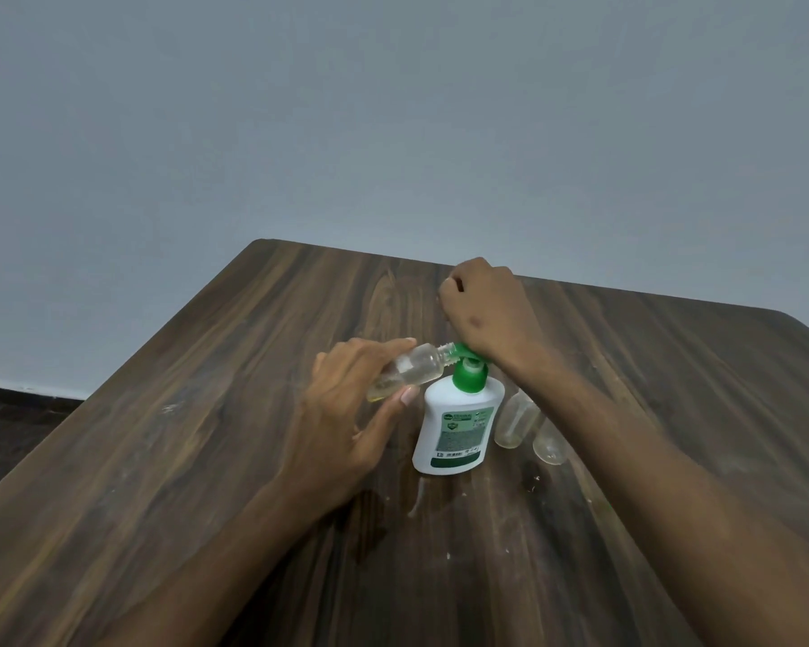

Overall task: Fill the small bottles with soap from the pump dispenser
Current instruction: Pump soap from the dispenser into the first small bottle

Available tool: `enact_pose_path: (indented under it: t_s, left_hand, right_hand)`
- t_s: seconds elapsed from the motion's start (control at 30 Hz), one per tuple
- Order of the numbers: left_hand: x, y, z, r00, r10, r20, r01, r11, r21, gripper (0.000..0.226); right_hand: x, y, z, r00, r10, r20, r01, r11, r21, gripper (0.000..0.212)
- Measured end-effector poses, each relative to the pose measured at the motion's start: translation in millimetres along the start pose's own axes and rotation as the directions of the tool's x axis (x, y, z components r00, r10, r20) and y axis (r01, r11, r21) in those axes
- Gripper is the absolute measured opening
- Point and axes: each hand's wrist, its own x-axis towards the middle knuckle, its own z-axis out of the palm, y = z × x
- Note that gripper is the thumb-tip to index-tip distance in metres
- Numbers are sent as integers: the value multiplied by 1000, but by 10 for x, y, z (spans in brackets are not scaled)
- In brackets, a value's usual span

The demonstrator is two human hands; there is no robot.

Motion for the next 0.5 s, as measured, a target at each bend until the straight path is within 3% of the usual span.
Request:
enact_pose_path:
  t_s: [0.37, 0.5]
  left_hand:
    - [-18, -52, 34, 998, -30, -55, 28, 999, -43, 35]
    - [-6, -46, 43, 998, -17, -55, 15, 999, -34, 31]
  right_hand:
    - [22, 29, 63, 1000, 1, 8, 0, 1000, -19, 32]
    - [39, 18, 26, 997, -57, -60, 53, 997, -59, 31]
